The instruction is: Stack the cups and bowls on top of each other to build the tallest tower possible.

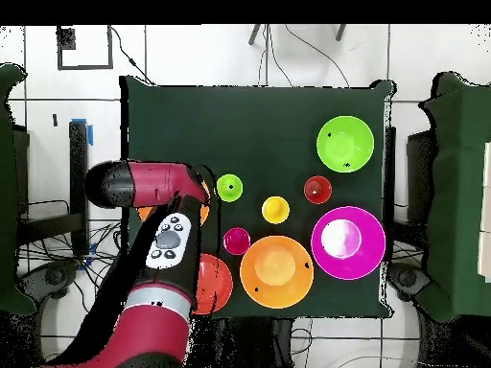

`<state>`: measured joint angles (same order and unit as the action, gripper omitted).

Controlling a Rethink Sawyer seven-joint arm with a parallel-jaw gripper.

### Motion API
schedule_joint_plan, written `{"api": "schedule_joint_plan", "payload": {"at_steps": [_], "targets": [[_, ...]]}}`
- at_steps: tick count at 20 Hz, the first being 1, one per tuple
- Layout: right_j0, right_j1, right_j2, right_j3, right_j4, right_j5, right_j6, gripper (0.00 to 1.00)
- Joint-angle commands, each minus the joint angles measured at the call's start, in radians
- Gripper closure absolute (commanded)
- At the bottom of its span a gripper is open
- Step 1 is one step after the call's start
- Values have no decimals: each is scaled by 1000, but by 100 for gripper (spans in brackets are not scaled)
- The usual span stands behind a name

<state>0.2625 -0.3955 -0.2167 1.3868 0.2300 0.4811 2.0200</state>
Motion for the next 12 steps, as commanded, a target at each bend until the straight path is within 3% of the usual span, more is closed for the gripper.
{"api": "schedule_joint_plan", "payload": {"at_steps": [1, 3, 5, 12], "targets": [[108, 50, -97, -15, 114, 86, 469, 0], [170, 63, -196, -46, 166, 166, 601, 0], [207, 80, -256, -64, 204, 191, 671, 0], [220, 87, -255, -45, 232, 155, 710, 0]]}}
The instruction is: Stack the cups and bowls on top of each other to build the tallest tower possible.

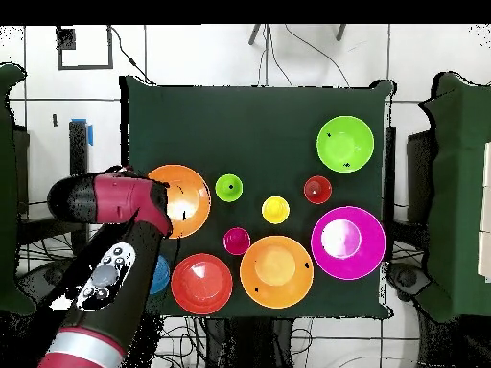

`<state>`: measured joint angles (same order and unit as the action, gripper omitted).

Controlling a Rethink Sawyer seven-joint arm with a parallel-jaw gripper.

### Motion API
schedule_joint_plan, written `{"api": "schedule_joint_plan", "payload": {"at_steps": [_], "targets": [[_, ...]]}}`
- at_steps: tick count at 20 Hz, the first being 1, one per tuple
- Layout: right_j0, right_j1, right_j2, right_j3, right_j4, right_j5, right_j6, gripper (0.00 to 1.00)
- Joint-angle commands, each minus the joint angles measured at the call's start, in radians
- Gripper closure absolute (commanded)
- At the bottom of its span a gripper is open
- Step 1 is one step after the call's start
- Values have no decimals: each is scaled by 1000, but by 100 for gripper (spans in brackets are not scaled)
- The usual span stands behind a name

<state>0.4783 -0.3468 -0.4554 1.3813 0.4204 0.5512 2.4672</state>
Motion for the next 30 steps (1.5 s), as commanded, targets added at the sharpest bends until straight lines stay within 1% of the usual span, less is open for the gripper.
{"api": "schedule_joint_plan", "payload": {"at_steps": [1, 6, 8, 9, 12, 17, 21, 22, 24, 25, 28, 30], "targets": [[8, 41, -21, -45, 41, 88, 285, 0], [-12, 43, 1, -51, 21, 80, 305, 0], [-21, 41, 13, -45, 25, 74, 316, 0], [-30, 40, 23, -42, 28, 68, 314, 0], [-63, 32, 64, -26, 24, 37, 266, 0], [-87, 57, 89, -40, 25, 9, 256, 0], [-76, 109, 75, -69, 57, -19, 331, 0], [-76, 119, 74, -76, 59, -27, 334, 0], [-73, 138, 64, -92, 73, -18, 356, 0], [-63, 155, 45, -105, 88, -7, 394, 0], [-42, 183, 13, -119, 128, -7, 463, 0], [-33, 198, -4, -131, 152, 1, 485, 0]]}}
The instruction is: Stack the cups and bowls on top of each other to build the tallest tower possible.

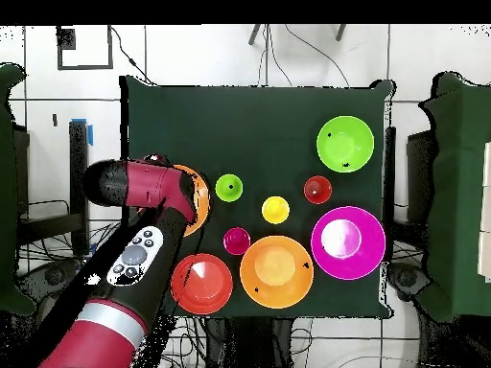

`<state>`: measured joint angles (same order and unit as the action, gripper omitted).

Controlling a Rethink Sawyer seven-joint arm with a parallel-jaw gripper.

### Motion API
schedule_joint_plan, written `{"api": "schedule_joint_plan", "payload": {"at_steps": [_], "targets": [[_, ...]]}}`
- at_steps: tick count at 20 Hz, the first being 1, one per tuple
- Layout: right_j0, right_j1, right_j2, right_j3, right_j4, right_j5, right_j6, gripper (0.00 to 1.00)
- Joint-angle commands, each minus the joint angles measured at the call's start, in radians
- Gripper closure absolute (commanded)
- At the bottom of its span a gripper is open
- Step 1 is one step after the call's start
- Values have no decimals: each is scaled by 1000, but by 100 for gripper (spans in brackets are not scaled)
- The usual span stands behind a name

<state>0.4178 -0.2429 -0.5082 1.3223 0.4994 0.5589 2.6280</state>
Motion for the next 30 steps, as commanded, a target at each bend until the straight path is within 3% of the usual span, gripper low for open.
{"api": "schedule_joint_plan", "payload": {"at_steps": [1, 7, 24, 30], "targets": [[32, 98, 40, -76, 85, 3, 338, 0], [56, 120, -1, -94, 128, 15, 373, 0], [15, -5, 51, -29, 113, 34, 291, 0], [29, -24, 47, -26, 105, 54, 299, 0]]}}
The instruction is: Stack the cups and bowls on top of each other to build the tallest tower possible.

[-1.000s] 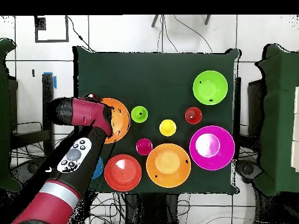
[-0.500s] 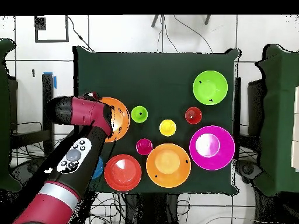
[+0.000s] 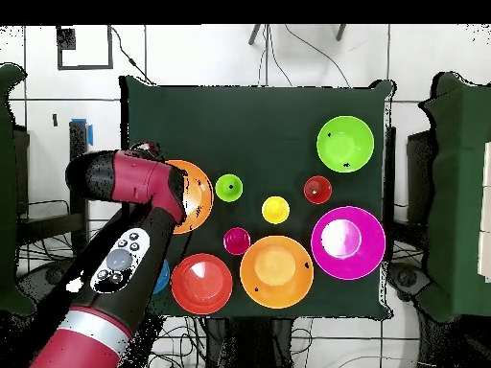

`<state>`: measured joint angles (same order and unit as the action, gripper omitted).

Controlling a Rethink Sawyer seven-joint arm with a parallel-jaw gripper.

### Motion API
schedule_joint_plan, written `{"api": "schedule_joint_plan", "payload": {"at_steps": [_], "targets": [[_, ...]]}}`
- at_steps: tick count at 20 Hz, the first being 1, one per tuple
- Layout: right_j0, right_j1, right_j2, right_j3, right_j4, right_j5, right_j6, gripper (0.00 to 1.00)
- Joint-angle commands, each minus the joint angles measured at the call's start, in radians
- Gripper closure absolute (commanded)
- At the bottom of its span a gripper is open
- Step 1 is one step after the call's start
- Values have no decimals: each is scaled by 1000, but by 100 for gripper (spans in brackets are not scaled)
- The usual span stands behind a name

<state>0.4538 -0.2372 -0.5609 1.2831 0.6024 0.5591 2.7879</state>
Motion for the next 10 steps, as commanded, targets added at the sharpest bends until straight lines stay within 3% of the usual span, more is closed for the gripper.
{"api": "schedule_joint_plan", "payload": {"at_steps": [1, 10], "targets": [[-6, -34, 102, 15, 1, 55, 138, 0], [-4, 30, 99, -28, -5, 33, 161, 0]]}}
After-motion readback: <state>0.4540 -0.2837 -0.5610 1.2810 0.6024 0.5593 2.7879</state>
